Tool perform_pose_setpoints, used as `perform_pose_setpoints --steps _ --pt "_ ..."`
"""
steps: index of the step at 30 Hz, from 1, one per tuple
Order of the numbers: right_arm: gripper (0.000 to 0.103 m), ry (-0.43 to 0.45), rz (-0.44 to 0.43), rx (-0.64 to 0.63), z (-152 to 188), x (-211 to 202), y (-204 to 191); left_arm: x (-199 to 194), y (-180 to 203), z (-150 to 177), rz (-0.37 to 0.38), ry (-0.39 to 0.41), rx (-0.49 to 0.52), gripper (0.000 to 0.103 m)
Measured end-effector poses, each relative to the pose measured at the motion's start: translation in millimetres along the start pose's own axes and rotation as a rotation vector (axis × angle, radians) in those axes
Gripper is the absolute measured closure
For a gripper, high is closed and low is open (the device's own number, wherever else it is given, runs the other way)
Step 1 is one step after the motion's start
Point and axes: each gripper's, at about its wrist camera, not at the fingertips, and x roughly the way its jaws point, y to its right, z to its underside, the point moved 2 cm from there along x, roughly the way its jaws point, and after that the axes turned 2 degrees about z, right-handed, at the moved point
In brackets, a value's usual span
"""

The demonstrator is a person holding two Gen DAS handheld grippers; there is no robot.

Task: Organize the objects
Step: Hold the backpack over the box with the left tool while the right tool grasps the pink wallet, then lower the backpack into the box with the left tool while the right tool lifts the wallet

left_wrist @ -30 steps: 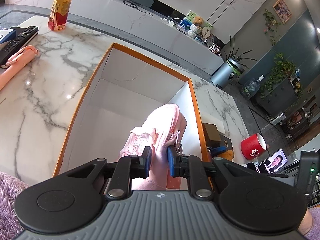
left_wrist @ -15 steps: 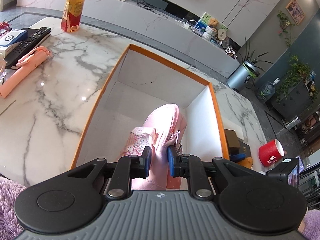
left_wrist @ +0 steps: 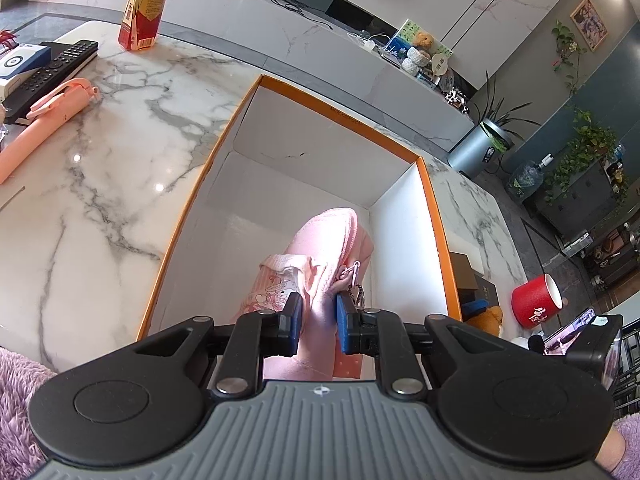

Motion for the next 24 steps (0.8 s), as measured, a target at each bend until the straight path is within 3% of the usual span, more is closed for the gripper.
perform_pose_setpoints --steps 4,10,14,17,19,22,24 --pt "0.083 0.038 -0.051 0.073 -2.0 -15.3 10.6 -4.9 1.2 1.6 0.01 0.005 0.005 0.082" --pt "0.087 0.037 -0.36 0.353 -6.5 -32.2 42.3 -7.8 0.7 3.0 0.027 0.002 -0.002 0.082" --pt "0.087 -0.009 -0.461 0.553 8.1 -18.2 71.6 -7.0 -2.1 3.8 0.019 0.001 -0.011 0.082" --pt "0.088 -0.014 -0.472 0.613 19.5 -18.4 83.0 -4.0 -2.8 3.6 0.015 -0.005 -0.019 0.082" --pt "0.085 -0.007 -0.434 0.612 19.8 -18.4 83.4 -2.3 -2.2 3.5 0.017 -0.01 -0.018 0.082" --pt "0.067 0.011 -0.375 0.578 10.2 -15.2 82.2 -1.1 -1.4 2.6 0.012 -0.013 -0.015 0.082" --pt "0.064 0.014 -0.368 0.555 0.4 -9.7 80.3 -0.9 -2.4 2.4 0.006 -0.015 -0.015 0.082"
